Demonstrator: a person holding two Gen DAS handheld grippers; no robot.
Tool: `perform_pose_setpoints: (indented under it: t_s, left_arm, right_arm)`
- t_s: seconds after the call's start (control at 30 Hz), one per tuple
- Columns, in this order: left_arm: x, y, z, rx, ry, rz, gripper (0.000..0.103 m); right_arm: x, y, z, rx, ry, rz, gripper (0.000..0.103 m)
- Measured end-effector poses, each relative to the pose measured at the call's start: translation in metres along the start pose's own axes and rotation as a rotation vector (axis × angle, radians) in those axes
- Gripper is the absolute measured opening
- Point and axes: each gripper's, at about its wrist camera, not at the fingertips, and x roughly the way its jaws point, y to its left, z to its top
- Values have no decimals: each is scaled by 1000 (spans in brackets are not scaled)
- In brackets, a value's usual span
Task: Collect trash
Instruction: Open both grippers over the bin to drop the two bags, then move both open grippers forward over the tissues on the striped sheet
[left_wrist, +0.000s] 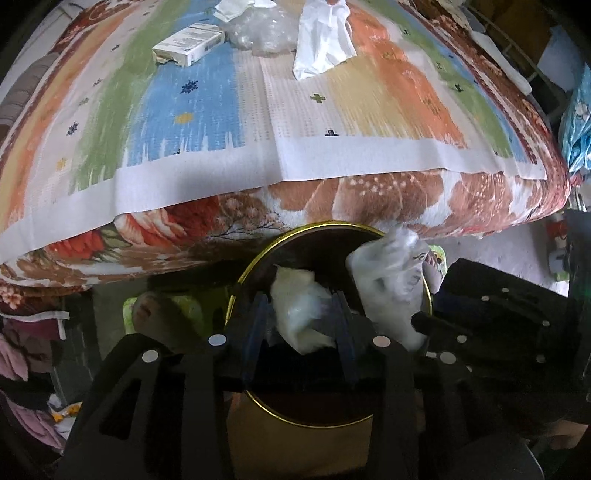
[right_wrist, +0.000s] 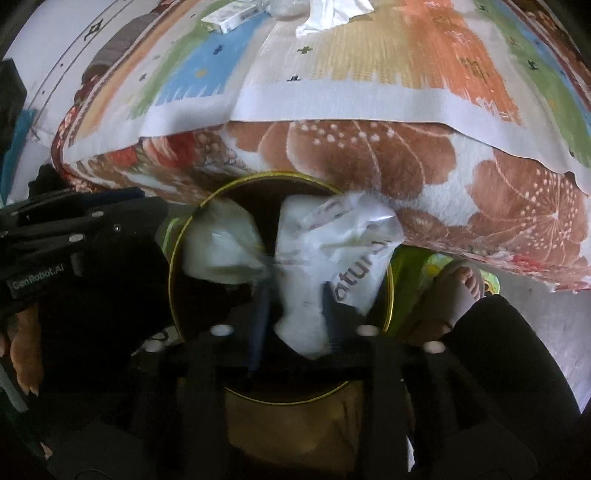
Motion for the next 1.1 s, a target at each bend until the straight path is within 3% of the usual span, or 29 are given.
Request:
perform_pose_setpoints:
  t_s: [0.07, 0.13, 0.2, 0.27, 0.4, 0.47, 0.57, 0.7, 0.87, 0.97, 1.0, 1.1]
  left_arm:
    - [-6, 2, 3, -15, -7, -25, 36]
    - [-24, 12, 9, -61, -68, -63, 38]
    - [-43, 22, 15, -99, -142, -65, 47]
    - [-57, 29, 18, -124, -191, -68, 48]
    - [-71, 35, 21, -157, -237, -83, 53]
    - [-76, 34, 22, -155, -261, -92, 58]
    - [-87, 32, 24, -151, -314, -86, 64]
    - [-96, 33, 27, -154, -350, -78, 74]
    - [-106, 35, 26, -159, -411, -60, 84]
    - [-116, 36, 26, -171, -491, -32, 92]
    - [-118, 35, 28, -163, -509, -22, 97]
    - [-122, 33, 35, -143, -545, 17, 97]
  right_arm:
    - [-4, 0, 1, -2, -10, 6, 32]
    - [-10, 1, 2, -8, -38, -9, 32]
    - [-17, 0, 4, 3, -62, 7, 33]
    - [-26, -1, 4, 9, -99, 5, 39]
    - [-39, 2, 6, -17, -162, -30, 41]
    - [-46, 1, 8, -25, -193, -33, 48]
    - [-55, 1, 9, -18, -223, 5, 52]
    - [-74, 5, 11, -34, -312, -13, 59]
    - [-94, 8, 14, -50, -422, -42, 78]
    - [-106, 10, 16, -65, -482, -47, 91]
    - [-110, 11, 17, -72, -506, -56, 92]
    - [-118, 15, 19, -91, -556, -80, 94]
